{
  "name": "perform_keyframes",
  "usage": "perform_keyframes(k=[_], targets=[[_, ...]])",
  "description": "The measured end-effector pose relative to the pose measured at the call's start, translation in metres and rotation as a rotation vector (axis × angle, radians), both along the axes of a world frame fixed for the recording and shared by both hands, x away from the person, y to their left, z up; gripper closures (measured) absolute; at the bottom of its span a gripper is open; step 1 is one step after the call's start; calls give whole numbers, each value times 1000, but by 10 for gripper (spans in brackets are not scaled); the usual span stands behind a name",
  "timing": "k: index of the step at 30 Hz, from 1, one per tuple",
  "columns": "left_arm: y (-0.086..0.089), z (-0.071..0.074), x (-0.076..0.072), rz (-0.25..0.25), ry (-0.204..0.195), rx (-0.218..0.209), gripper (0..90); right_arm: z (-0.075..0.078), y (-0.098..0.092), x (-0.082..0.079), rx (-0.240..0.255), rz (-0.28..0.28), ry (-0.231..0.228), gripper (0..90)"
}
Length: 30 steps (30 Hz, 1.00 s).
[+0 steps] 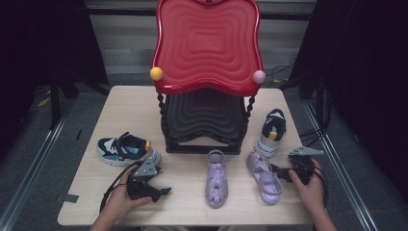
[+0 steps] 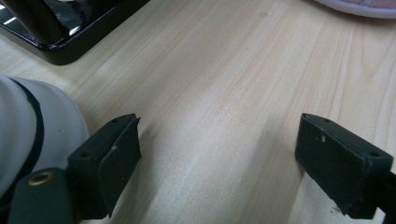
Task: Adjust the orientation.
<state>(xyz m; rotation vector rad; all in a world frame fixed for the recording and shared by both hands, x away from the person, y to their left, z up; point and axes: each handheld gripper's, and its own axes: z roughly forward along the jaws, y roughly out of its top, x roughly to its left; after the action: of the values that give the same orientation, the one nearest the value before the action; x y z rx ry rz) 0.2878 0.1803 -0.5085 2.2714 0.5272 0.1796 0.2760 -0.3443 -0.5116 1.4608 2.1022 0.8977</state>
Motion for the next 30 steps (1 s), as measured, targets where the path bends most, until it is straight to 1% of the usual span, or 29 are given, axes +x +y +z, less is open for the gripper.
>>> perform_keyframes(k=[7,10,12,14,15,16,17,18,19,20,21,24,25,26,27,30], targets=[[0,0,0,6,0,6,134,0,0,0,0,0,0,123],[-1,1,-1,20,-3,7,141,0,0,0,0,0,0,123],[-2,2,-2,33,7,16,156,0,0,0,-1,1,-1,123],[-3,6,-1,58,22,39,179,0,0,0,0,0,0,123],[-4,8,-1,63,34,53,220,0,0,0,0,0,0,123],[-5,10,-1,60,41,68,220,0,0,0,0,0,0,123],[-7,13,-1,45,49,67,242,0,0,0,-2,1,-1,123],[-9,16,-2,34,49,74,242,0,0,0,-2,1,-1,123],[-14,25,-3,0,49,88,244,0,0,0,0,0,0,123],[-14,25,-3,0,49,88,247,0,0,0,0,0,0,123],[-17,29,-4,-16,53,95,249,0,0,0,1,-1,1,123],[-31,42,-6,-87,51,144,255,0,0,0,1,-1,1,123],[-44,48,-9,-136,49,167,262,0,0,0,-1,0,-1,123],[-51,49,-11,-157,52,162,274,0,0,0,1,-1,1,123],[-51,49,-11,-157,52,162,287,0,0,0,1,-1,1,123],[-71,54,-16,-201,74,161,305,0,0,0,1,-1,1,123]])
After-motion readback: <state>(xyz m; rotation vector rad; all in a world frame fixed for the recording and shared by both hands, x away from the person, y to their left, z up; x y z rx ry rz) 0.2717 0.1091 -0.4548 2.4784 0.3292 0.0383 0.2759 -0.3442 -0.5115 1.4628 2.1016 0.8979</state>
